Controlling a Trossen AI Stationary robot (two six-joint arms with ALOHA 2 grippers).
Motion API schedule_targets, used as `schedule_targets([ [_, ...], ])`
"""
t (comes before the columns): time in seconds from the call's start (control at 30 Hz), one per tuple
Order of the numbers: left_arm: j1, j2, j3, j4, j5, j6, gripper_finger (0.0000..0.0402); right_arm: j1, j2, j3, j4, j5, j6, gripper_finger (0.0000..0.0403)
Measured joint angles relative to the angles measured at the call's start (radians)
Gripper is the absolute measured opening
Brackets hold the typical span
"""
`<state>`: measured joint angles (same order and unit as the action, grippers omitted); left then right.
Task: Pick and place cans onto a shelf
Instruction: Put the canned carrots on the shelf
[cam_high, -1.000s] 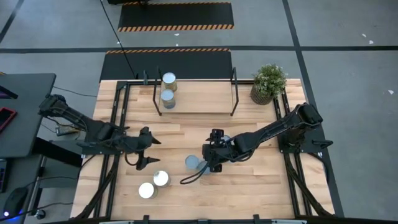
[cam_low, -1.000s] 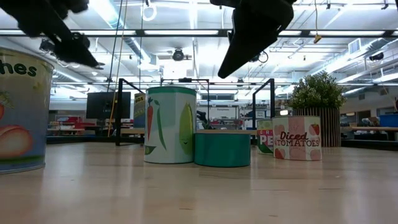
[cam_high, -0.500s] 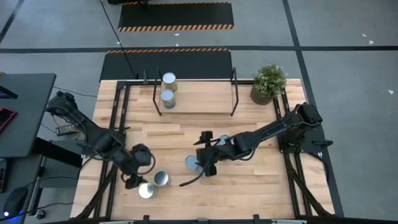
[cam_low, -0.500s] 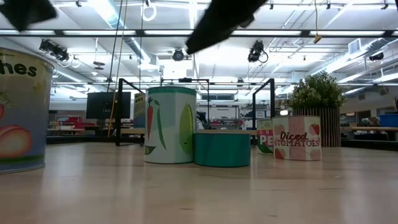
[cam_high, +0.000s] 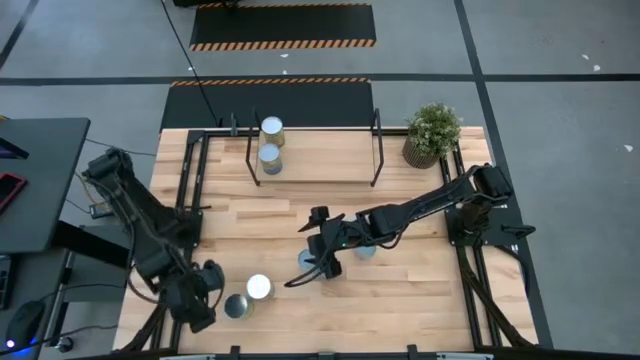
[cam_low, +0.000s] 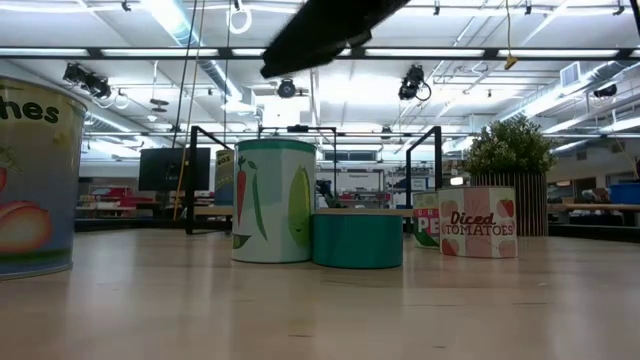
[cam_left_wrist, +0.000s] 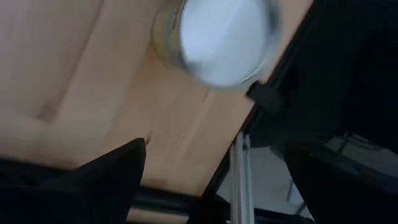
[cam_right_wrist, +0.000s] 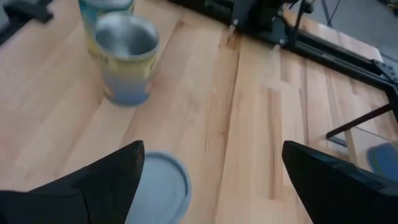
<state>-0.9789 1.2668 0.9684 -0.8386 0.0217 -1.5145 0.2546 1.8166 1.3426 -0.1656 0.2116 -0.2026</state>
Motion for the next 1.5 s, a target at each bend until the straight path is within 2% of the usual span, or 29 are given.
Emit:
schedule_targets([
  [0.1, -0.013, 0.055, 0.0, 0.037, 0.014, -0.05, 0.0386, -0.014, 0.0, 0.002, 0.021, -0.024, -0.031, 0.0389],
  [0.4, -0.015, 0.221, 0.0, 0.108, 0.046, -0.074, 0.0386, -0.071, -0.001, 0.002, 0.035, -0.065, -0.07, 0.0389],
  [0.53, -0.009, 0.279, 0.0, 0.116, 0.027, -0.12, 0.0386, -0.093, -0.001, 0.002, 0.039, -0.083, -0.093, 0.0389],
  [0.7, -0.005, 0.304, 0.0, 0.13, -0.097, -0.151, 0.0386, -0.108, -0.003, 0.002, 0.031, -0.083, -0.118, 0.0389],
  [0.87, 0.015, 0.304, 0.0, 0.074, -0.245, -0.149, 0.0386, -0.109, -0.014, 0.002, 0.022, -0.075, -0.147, 0.0389],
  [1.1, 0.056, 0.304, -0.001, 0.017, -0.448, -0.026, 0.0386, -0.109, -0.014, 0.002, -0.005, -0.074, -0.141, 0.0389],
  [1.37, 0.114, 0.304, -0.001, 0.002, -0.474, 0.118, 0.0386, -0.109, -0.014, 0.002, -0.016, -0.077, -0.11, 0.0389],
  [1.5, 0.124, 0.304, -0.001, 0.005, -0.47, 0.198, 0.0386, -0.109, -0.014, 0.002, -0.013, -0.132, -0.088, 0.0389],
])
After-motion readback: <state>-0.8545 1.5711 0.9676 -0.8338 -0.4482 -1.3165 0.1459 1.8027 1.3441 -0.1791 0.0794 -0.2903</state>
